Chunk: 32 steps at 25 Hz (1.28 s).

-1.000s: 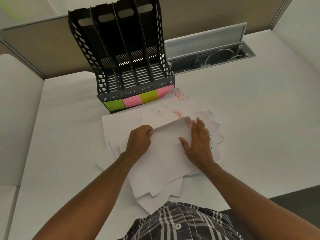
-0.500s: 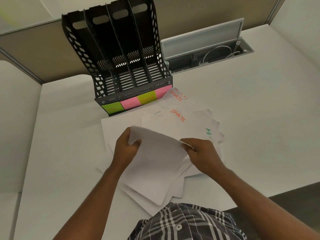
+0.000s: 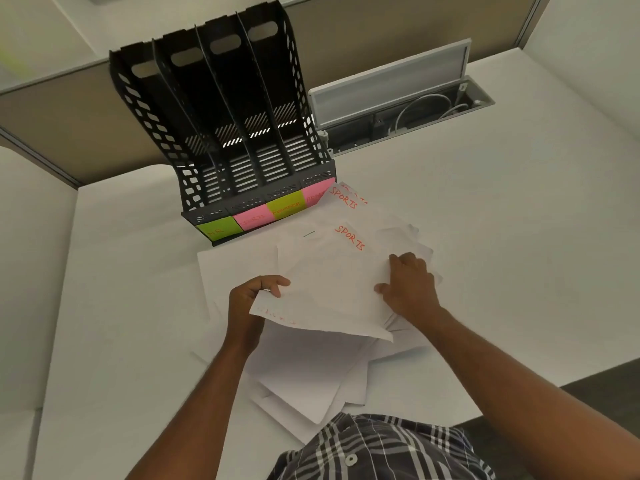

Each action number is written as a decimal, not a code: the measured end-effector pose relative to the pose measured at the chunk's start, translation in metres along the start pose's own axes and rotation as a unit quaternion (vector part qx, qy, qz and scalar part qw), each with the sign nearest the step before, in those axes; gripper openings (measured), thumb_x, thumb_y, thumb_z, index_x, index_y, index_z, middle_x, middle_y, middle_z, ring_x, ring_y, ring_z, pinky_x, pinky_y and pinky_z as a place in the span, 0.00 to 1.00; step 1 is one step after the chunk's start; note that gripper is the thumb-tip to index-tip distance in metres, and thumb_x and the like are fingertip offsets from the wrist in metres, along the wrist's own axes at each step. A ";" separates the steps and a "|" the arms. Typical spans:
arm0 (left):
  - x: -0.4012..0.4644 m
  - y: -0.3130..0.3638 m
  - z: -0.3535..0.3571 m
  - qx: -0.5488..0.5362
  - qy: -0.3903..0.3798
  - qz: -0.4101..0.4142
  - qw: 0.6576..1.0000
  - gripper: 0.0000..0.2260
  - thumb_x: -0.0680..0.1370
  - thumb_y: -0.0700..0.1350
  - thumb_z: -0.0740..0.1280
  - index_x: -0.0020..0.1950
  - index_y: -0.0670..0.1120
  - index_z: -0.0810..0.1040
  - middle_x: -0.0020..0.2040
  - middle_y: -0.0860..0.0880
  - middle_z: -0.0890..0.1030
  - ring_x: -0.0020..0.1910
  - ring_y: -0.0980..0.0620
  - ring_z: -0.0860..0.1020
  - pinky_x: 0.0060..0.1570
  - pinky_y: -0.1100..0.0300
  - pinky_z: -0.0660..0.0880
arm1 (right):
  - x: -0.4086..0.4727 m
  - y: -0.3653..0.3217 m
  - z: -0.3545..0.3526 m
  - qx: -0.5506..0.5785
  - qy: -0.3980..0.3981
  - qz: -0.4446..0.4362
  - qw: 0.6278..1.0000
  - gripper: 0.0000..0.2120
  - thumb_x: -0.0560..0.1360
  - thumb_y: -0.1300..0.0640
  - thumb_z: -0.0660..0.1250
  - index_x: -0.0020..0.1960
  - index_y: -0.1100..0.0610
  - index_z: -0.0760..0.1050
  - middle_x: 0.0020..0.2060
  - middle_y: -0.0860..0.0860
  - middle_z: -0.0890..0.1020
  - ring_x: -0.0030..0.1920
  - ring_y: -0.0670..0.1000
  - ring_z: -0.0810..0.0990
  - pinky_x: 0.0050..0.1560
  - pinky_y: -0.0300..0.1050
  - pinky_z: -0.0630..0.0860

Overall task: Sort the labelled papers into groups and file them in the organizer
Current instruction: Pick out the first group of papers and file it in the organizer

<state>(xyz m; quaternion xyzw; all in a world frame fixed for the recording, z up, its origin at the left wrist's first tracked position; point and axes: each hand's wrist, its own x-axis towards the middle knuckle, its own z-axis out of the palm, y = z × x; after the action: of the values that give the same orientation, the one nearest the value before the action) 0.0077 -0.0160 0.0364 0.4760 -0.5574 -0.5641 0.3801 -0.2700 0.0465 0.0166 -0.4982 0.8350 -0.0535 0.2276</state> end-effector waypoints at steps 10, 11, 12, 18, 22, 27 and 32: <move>0.006 -0.003 0.009 -0.014 0.036 -0.028 0.999 0.09 0.71 0.39 0.65 0.34 0.49 0.82 0.57 0.45 0.83 0.54 0.48 0.81 0.44 0.64 0.76 | -0.007 -0.005 0.002 0.223 0.104 0.018 0.969 0.24 0.76 0.68 0.67 0.71 0.60 0.69 0.63 0.58 0.74 0.59 0.57 0.74 0.58 0.43 0.73; 0.007 -0.002 0.008 -0.015 0.036 -0.031 0.999 0.11 0.71 0.37 0.66 0.34 0.50 0.82 0.58 0.45 0.83 0.57 0.46 0.80 0.45 0.63 0.76 | -0.009 -0.004 -0.001 0.283 0.104 0.026 0.953 0.24 0.77 0.68 0.67 0.71 0.58 0.70 0.59 0.56 0.76 0.55 0.54 0.76 0.52 0.37 0.72; 0.009 -0.002 0.008 -0.009 0.038 -0.030 0.999 0.13 0.72 0.34 0.67 0.34 0.50 0.82 0.59 0.44 0.82 0.60 0.44 0.79 0.48 0.60 0.77 | -0.014 -0.003 -0.004 0.335 0.105 0.028 0.936 0.22 0.77 0.67 0.67 0.69 0.57 0.72 0.55 0.54 0.79 0.52 0.52 0.78 0.48 0.30 0.71; 0.017 -0.003 0.011 0.051 0.070 -0.027 0.996 0.22 0.76 0.28 0.66 0.67 0.46 0.77 0.70 0.45 0.75 0.70 0.42 0.71 0.67 0.40 0.71 | -0.057 0.002 -0.018 0.458 0.147 -0.122 0.868 0.09 0.72 0.65 0.75 0.47 0.52 0.85 0.43 0.40 0.86 0.47 0.43 0.84 0.50 0.30 0.76; 0.017 0.000 0.015 0.032 0.056 -0.012 0.998 0.20 0.76 0.28 0.66 0.65 0.41 0.79 0.64 0.47 0.81 0.65 0.43 0.76 0.66 0.38 0.72 | -0.061 -0.002 -0.019 0.491 0.145 -0.091 0.854 0.08 0.72 0.64 0.75 0.46 0.52 0.86 0.42 0.41 0.86 0.46 0.44 0.84 0.48 0.29 0.75; 0.013 0.005 0.014 -0.001 0.069 -0.010 0.998 0.16 0.76 0.29 0.66 0.56 0.46 0.82 0.59 0.52 0.83 0.61 0.48 0.79 0.61 0.47 0.77 | -0.052 -0.005 -0.022 0.526 0.120 -0.033 0.841 0.05 0.71 0.60 0.76 0.44 0.51 0.84 0.39 0.45 0.86 0.41 0.44 0.82 0.42 0.28 0.74; 0.010 0.004 0.013 0.017 0.093 0.013 0.995 0.11 0.76 0.29 0.68 0.51 0.43 0.82 0.55 0.56 0.84 0.58 0.51 0.81 0.59 0.53 0.78 | -0.046 -0.009 -0.022 0.524 0.105 0.001 0.845 0.05 0.71 0.56 0.77 0.43 0.54 0.82 0.37 0.45 0.84 0.38 0.41 0.81 0.38 0.28 0.75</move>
<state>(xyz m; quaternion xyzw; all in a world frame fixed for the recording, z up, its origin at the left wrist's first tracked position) -0.0074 -0.0228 0.0380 0.5252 -0.5356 -0.5028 0.4296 -0.2532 0.0783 0.0539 -0.2950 0.7021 -0.5347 0.3662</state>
